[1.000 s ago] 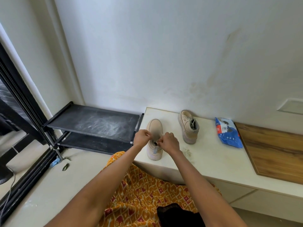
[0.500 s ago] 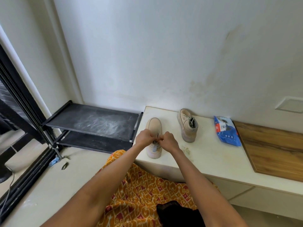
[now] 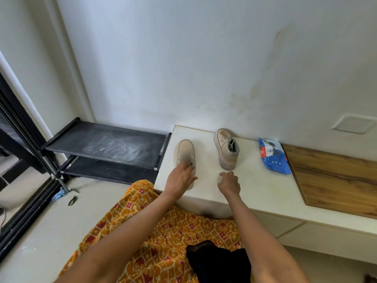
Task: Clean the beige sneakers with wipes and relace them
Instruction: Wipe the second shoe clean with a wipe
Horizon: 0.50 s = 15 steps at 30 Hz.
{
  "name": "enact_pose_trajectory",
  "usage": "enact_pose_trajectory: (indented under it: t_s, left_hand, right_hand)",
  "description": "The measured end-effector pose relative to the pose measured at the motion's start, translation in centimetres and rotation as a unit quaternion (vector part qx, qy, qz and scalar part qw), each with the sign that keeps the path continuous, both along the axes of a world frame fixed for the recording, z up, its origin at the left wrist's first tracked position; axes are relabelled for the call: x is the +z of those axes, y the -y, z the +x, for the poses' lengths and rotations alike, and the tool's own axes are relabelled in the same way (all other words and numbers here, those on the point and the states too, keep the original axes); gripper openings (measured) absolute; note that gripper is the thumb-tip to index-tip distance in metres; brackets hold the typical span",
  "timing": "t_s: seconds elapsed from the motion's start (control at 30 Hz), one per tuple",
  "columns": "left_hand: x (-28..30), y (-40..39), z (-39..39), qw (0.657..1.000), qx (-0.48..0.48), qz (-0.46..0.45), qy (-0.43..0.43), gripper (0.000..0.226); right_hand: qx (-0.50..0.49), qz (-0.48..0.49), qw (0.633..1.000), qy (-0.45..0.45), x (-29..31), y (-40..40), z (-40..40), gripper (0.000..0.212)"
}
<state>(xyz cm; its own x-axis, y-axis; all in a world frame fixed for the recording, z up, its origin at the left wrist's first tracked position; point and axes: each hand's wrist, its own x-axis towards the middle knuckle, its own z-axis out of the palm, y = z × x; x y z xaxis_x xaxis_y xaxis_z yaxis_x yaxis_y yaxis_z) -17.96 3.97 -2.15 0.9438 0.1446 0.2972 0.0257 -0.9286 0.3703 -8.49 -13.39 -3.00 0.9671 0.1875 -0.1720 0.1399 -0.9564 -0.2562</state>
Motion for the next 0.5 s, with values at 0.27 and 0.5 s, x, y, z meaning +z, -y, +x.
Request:
enact_pose_trajectory:
  t_s: [0.27, 0.5]
  left_hand:
    - [-0.2, -0.2, 0.7, 1.0, 0.011, 0.003, 0.014, 0.017]
    - [-1.1, -3.0, 0.4, 0.997, -0.061, 0.02, 0.048, 0.02]
  right_hand:
    - [0.019, -0.001, 1.0, -0.014, -2.7, 1.5, -0.2, 0.044]
    - [-0.028, 0.18, 0.98, 0.078, -2.0, 0.2, 1.1, 0.018]
